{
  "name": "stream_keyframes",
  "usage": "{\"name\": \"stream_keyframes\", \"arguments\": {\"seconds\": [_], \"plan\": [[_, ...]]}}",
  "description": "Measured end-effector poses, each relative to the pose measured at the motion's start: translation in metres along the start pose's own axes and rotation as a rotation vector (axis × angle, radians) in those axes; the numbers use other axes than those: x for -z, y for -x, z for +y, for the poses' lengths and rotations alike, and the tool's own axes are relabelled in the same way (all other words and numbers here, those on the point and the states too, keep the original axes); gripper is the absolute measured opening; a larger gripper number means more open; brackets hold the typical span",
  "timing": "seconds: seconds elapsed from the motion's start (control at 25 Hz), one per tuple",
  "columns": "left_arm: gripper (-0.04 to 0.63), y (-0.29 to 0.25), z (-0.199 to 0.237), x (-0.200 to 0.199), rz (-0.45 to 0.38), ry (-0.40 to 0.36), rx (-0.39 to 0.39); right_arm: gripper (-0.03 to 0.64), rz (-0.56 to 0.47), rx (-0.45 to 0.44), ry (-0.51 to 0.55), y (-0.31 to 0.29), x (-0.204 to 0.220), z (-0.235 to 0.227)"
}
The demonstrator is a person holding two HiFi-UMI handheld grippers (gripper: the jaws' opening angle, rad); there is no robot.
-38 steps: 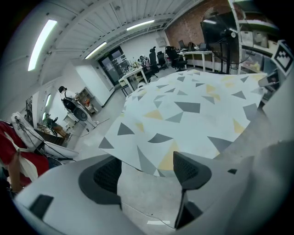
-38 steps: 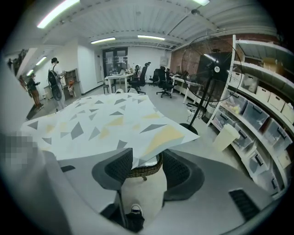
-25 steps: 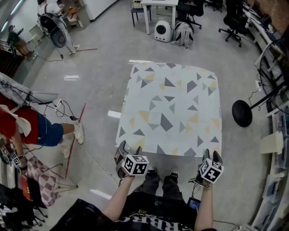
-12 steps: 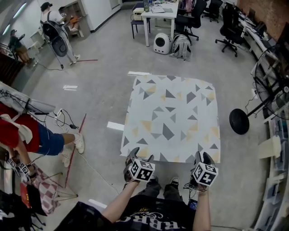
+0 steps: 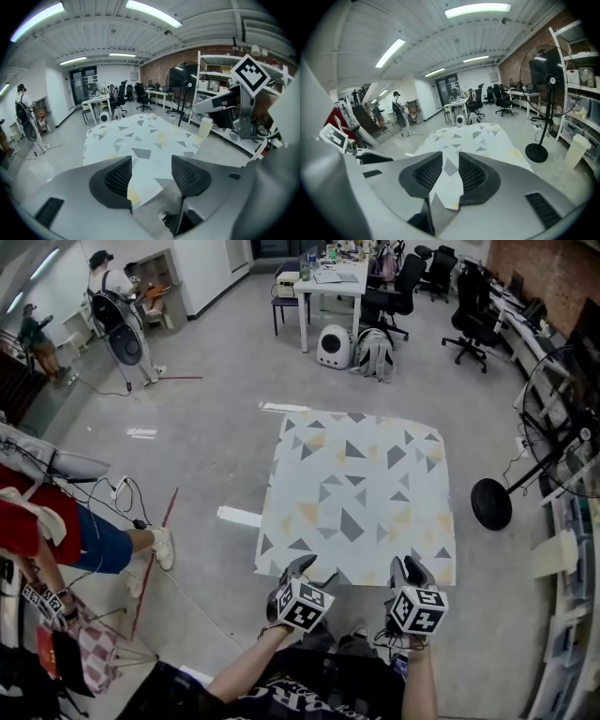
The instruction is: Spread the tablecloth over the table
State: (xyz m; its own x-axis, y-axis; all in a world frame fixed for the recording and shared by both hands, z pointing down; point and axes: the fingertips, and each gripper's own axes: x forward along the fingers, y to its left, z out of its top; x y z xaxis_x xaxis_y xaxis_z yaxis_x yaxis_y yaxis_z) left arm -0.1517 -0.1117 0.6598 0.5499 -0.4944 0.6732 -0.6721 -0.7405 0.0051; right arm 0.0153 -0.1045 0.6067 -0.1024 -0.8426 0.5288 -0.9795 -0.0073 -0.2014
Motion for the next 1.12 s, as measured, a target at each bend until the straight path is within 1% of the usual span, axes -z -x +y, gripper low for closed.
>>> {"name": "stream_keyframes", "arguments": {"seconds": [0.08, 0.16, 0.28, 0.4, 0.6, 0.72, 0.8, 0.92, 1.0, 1.12], "plan": [[0.243, 0.008, -0.003, -0.008, -0.031, 0.024, 0.023, 0.123, -0.002, -0.043, 0.01, 0.003, -0.005, 0.013], [0.219, 0.015, -0.005, -0.016, -0.064, 0.04, 0.039, 0.117, -0.006, -0.09, 0.011, 0.007, -0.01, 0.023], [0.166, 0.028, -0.011, -0.025, -0.113, 0.04, 0.053, 0.114, -0.012, -0.164, 0.016, 0.018, -0.015, 0.032], [0.158, 0.043, -0.021, -0.03, -0.13, 0.061, 0.055, 0.111, -0.019, -0.214, 0.024, 0.036, -0.022, 0.032], [0.158, 0.066, -0.05, -0.035, -0.169, 0.14, 0.051, 0.109, -0.036, -0.295, 0.046, 0.071, -0.028, 0.03], [0.156, 0.076, -0.071, -0.041, -0.198, 0.147, 0.036, 0.101, -0.055, -0.347, 0.07, 0.093, -0.032, 0.03], [0.142, 0.083, -0.086, -0.046, -0.219, 0.148, 0.022, 0.092, -0.066, -0.381, 0.082, 0.108, -0.032, 0.031], [0.102, 0.095, -0.104, -0.055, -0.258, 0.158, -0.003, 0.074, -0.078, -0.432, 0.096, 0.129, -0.03, 0.033], [0.08, 0.103, -0.115, -0.058, -0.284, 0.172, -0.012, 0.066, -0.082, -0.461, 0.094, 0.14, -0.026, 0.033], [0.064, 0.114, -0.132, -0.064, -0.322, 0.181, -0.016, 0.048, -0.094, -0.493, 0.085, 0.156, -0.02, 0.03]]}}
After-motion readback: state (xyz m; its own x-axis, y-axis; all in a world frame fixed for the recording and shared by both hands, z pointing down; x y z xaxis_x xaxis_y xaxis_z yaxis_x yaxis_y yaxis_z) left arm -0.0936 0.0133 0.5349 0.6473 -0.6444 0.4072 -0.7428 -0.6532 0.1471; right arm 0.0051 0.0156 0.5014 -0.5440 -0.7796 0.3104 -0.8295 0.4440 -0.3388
